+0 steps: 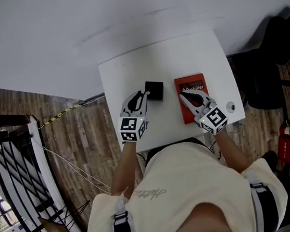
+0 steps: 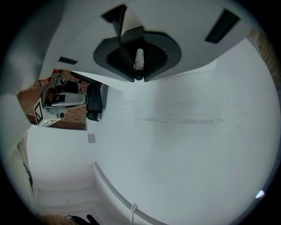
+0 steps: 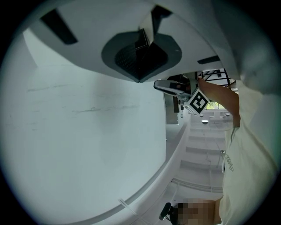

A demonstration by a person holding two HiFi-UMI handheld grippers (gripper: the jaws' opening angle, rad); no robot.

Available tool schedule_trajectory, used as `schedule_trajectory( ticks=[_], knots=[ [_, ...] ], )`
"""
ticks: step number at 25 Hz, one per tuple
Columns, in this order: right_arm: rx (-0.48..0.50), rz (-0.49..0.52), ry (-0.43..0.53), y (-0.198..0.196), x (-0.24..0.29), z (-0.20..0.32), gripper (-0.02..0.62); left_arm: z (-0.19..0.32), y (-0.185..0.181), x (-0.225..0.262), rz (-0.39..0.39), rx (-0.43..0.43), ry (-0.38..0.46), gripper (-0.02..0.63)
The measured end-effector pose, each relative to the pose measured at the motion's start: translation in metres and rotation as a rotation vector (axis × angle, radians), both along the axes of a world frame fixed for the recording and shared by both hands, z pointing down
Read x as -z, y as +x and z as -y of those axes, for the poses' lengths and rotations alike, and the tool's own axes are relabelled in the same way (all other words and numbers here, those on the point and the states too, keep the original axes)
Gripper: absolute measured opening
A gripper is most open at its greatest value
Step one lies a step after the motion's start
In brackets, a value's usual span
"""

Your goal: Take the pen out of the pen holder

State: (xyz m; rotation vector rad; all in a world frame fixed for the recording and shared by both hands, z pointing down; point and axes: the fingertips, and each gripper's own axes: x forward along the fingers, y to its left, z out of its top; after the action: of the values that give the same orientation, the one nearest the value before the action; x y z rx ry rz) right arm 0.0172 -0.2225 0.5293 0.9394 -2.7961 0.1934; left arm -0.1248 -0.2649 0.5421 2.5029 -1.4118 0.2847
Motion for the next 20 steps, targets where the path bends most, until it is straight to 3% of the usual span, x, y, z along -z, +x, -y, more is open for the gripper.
schedule_trajectory(
  ticks=[20],
  knots=[
    [0.014, 0.002, 0.106, -0.012, 0.044, 0.018, 0.006, -0.013, -0.023, 0.055, -0.017, 0.025, 0.101, 0.08]
  ],
)
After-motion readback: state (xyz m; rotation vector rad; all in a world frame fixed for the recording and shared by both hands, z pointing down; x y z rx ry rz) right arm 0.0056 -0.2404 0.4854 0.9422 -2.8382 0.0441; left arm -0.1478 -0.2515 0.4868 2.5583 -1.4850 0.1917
